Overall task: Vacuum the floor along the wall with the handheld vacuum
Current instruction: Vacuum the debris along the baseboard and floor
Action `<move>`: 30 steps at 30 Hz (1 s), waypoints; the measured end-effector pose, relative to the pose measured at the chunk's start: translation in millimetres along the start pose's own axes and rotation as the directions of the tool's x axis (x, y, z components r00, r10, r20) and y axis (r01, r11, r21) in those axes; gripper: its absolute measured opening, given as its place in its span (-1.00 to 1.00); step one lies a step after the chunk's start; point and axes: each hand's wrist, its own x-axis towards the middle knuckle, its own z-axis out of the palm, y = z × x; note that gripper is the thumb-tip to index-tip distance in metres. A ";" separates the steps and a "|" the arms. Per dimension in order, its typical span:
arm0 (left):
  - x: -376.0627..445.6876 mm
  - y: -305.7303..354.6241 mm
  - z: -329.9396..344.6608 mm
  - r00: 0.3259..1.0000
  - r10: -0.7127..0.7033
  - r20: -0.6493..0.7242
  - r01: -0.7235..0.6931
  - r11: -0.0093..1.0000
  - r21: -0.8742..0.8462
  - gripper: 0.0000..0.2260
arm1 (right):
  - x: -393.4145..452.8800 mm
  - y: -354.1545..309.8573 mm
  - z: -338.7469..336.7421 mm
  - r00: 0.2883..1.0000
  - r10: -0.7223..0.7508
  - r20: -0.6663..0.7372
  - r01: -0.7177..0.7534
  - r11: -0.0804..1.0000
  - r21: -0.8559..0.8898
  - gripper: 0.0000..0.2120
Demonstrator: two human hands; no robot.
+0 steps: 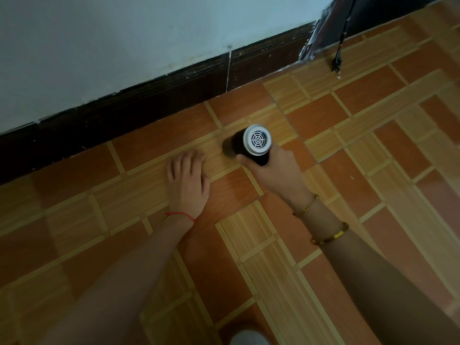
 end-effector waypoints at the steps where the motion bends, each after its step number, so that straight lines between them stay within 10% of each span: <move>1: -3.3 0.6 -2.2 1.000 -0.002 -0.004 0.002 1.000 -0.006 -0.59 | -4.4 -1.2 -0.5 1.000 0.006 -0.007 -0.006 1.000 -0.028 -0.31; 30: -42.5 53.7 -1.3 0.986 0.123 0.110 -0.125 0.992 0.020 -0.59 | -91.2 62.5 -61.9 0.970 0.241 -0.027 -0.242 0.966 -0.093 -0.41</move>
